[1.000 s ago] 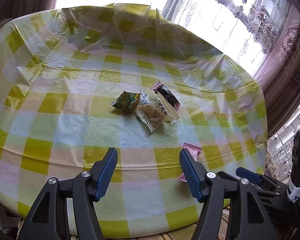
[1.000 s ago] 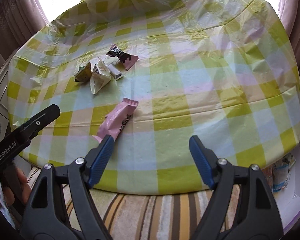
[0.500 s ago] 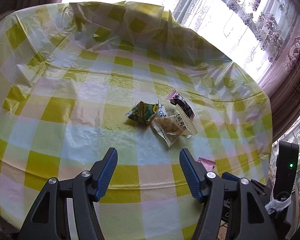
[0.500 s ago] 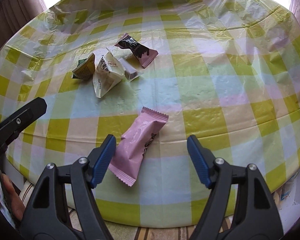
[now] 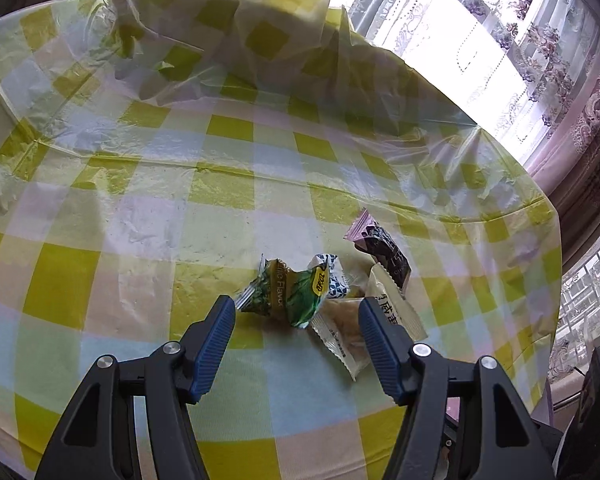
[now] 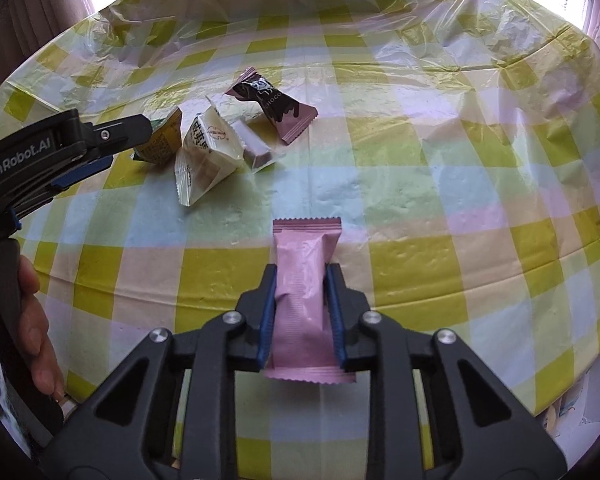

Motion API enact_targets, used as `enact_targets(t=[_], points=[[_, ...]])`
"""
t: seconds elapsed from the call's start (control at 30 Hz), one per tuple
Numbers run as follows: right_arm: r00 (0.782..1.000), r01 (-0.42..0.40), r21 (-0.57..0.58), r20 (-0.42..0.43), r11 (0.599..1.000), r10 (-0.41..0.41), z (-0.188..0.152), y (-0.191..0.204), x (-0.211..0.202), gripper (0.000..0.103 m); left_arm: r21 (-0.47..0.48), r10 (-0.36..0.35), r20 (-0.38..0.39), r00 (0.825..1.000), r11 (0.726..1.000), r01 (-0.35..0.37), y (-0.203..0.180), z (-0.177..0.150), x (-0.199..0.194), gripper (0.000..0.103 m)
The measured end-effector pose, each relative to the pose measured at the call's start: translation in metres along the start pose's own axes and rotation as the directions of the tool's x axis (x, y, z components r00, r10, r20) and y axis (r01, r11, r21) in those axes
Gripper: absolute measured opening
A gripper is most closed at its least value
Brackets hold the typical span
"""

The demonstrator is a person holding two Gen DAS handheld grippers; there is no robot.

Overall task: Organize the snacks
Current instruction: 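Grasp the pink bar with the right gripper while the left closes on the green packet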

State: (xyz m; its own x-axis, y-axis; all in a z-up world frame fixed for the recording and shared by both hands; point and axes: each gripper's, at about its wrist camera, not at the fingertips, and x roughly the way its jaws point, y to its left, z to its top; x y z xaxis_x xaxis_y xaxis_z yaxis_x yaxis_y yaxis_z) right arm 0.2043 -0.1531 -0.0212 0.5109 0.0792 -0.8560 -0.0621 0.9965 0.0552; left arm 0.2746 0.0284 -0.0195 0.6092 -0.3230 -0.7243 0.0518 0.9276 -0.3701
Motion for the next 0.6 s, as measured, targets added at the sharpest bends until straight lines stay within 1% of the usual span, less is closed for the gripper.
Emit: enact_targets(t=[0.1, 0.17, 0.2, 0.3, 0.33, 0.4, 0.43, 0.6], points=[[1.0, -0.001, 0.002, 0.011, 1.0, 0.001, 0.002, -0.001, 0.001, 0.025, 0.001, 0.004, -0.023, 1.0, 1.0, -0.004, 0.003, 0.004, 0.016, 0.063], [1.0, 0.002, 0.004, 0.019, 1.0, -0.002, 0.003, -0.001, 0.001, 0.024, 0.009, 0.0, -0.032, 0.999, 1.0, 0.0, 0.003, 0.005, 0.024, 0.058], [1.0, 0.005, 0.004, 0.023, 1.0, -0.005, 0.004, -0.001, 0.002, 0.024, 0.02, 0.011, -0.024, 1.0, 1.0, -0.01, 0.002, 0.006, 0.024, 0.054], [0.999, 0.014, 0.002, 0.033, 1.0, -0.014, 0.007, -0.001, 0.005, 0.024, 0.032, -0.006, -0.026, 1.0, 0.999, 0.007, 0.002, 0.007, 0.025, 0.047], [0.999, 0.017, 0.003, 0.036, 1.0, -0.017, 0.008, -0.001, 0.006, 0.024, 0.048, 0.003, -0.024, 1.0, 0.999, -0.002, 0.0, 0.006, 0.025, 0.043], [0.999, 0.018, 0.004, 0.04, 1.0, -0.019, 0.009, -0.001, 0.007, 0.024, 0.07, 0.032, -0.024, 0.999, 0.997, -0.03, -0.002, 0.003, 0.023, 0.039], [0.999, 0.018, 0.004, 0.041, 1.0, -0.019, 0.009, -0.001, 0.007, 0.024, 0.07, 0.034, -0.023, 0.999, 0.997, -0.032, -0.002, 0.002, 0.022, 0.036], [0.999, 0.01, 0.01, 0.042, 1.0, -0.01, 0.007, -0.002, 0.006, 0.024, 0.064, 0.047, -0.017, 0.999, 0.997, -0.045, 0.0, -0.007, 0.013, 0.035]])
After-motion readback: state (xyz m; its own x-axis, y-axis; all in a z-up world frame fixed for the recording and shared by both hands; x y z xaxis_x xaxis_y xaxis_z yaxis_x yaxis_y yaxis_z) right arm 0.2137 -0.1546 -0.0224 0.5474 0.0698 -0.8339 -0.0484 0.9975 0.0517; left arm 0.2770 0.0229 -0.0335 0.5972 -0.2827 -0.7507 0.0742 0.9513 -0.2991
